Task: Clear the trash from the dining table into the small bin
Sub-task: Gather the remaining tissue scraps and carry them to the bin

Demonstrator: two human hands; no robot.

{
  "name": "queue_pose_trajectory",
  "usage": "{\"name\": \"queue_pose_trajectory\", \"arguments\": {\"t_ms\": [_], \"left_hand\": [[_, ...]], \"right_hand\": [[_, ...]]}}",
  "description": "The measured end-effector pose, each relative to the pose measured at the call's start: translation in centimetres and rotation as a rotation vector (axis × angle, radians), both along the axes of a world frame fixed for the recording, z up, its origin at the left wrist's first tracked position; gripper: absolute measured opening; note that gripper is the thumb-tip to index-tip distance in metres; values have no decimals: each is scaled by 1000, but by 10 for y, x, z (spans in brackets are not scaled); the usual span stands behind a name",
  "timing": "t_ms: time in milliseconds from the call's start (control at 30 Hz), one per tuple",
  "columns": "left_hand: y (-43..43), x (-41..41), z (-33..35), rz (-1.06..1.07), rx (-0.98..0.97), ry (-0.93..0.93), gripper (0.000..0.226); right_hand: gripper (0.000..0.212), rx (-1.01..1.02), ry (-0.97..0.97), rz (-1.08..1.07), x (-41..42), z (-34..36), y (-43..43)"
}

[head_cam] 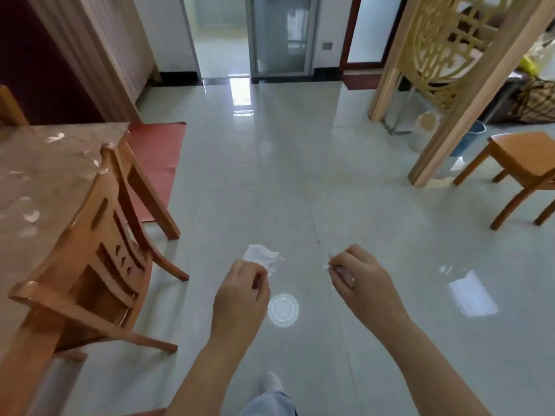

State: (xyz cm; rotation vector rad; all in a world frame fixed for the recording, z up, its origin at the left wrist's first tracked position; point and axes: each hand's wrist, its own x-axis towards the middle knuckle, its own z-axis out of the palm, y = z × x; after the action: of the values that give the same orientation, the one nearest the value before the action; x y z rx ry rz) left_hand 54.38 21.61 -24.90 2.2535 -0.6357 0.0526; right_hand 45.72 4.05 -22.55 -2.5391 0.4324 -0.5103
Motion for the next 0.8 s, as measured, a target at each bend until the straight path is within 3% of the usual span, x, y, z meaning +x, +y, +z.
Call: {"name": "queue_pose_trajectory", "arguments": {"t_ms": [367,800], "left_hand": [[-43,190,-23,235,19,100,13],[-200,479,15,237,-24,-12,14]], "right_hand": [[10,36,3,215,242,-17,-55],[14,35,-67,172,530,11,-219]]}}
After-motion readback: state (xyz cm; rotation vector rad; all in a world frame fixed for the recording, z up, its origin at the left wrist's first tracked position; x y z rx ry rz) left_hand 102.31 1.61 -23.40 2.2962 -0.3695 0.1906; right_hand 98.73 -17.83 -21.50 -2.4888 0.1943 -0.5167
